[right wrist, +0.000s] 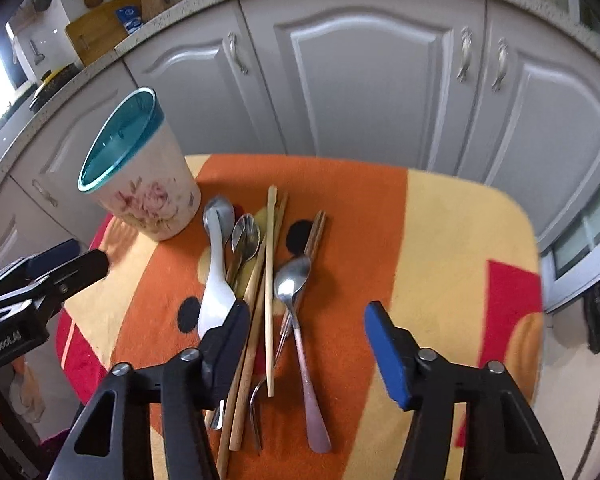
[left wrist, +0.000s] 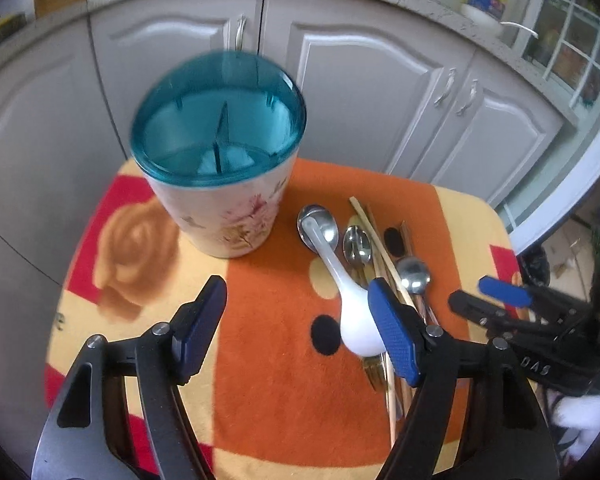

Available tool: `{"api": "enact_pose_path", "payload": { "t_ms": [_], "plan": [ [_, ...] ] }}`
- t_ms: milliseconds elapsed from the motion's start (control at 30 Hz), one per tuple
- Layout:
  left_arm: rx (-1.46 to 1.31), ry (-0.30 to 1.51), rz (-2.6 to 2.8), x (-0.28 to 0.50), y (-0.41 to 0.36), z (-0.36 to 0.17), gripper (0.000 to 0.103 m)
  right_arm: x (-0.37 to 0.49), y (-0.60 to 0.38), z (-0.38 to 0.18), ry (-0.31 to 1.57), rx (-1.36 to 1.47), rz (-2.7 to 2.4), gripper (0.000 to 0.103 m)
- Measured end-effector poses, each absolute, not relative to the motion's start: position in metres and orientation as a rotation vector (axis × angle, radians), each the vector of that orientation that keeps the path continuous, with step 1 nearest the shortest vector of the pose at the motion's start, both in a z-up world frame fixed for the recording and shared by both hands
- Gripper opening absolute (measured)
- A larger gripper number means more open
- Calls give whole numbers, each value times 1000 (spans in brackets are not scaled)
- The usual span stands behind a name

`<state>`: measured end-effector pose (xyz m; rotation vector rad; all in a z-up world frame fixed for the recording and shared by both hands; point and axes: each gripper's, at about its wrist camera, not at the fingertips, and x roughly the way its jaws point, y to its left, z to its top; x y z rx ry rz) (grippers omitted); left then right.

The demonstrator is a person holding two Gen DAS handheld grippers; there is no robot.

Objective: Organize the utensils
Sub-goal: 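Lower the left tool and grasp the white ceramic spoon handle, then lift the white ceramic spoon with the left tool while the right tool grasps a metal spoon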

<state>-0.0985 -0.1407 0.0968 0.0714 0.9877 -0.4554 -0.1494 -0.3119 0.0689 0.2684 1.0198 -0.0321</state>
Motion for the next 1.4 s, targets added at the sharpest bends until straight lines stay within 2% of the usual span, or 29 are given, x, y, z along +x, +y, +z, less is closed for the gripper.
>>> {"api": "enact_pose_path", "payload": {
  "t_ms": [367, 433, 533, 600, 733, 800, 967, 1200, 1267, 1300, 1333, 1367, 1400],
  "plan": [
    [47, 1079, -409, -66, -173, 60, 73, -107, -328, 36, 1067, 419, 86, 40],
    [54, 1091, -397, -61, -180, 54, 73, -102, -331, 29, 1077, 463, 124, 27],
    [67, 1097, -389, -57, -189, 47, 73, -103, -336, 28, 1061, 512, 163, 17],
    [76, 1100, -375, -54, -194, 40, 70, -105, -340, 28, 1044, 534, 188, 11],
    [71, 1139, -370, -45, -203, 26, 49, -114, -347, 31, 1027, 543, 195, 7],
    [88, 1126, -366, -45, -206, 23, 45, -120, -351, 32, 1019, 558, 187, 7],
    [113, 1132, -425, -47, -208, 21, 12, -140, -366, 35, 984, 640, 178, 7],
    [128, 1184, -528, -62, -196, 22, 11, -152, -372, 35, 994, 631, 149, 7],
    [145, 1193, -539, -71, -186, 24, 11, -152, -370, 38, 989, 626, 163, 9],
    [147, 1199, -543, -75, -182, 24, 11, -150, -368, 39, 992, 604, 161, 21],
    [150, 1206, -546, -75, -180, 25, 11, -148, -364, 40, 995, 580, 162, 39],
    [154, 1210, -547, -79, -174, 26, 11, -147, -363, 39, 998, 570, 167, 44],
    [156, 1212, -547, -82, -171, 27, 11, -143, -359, 39, 1007, 566, 184, 44]
  ]
}}
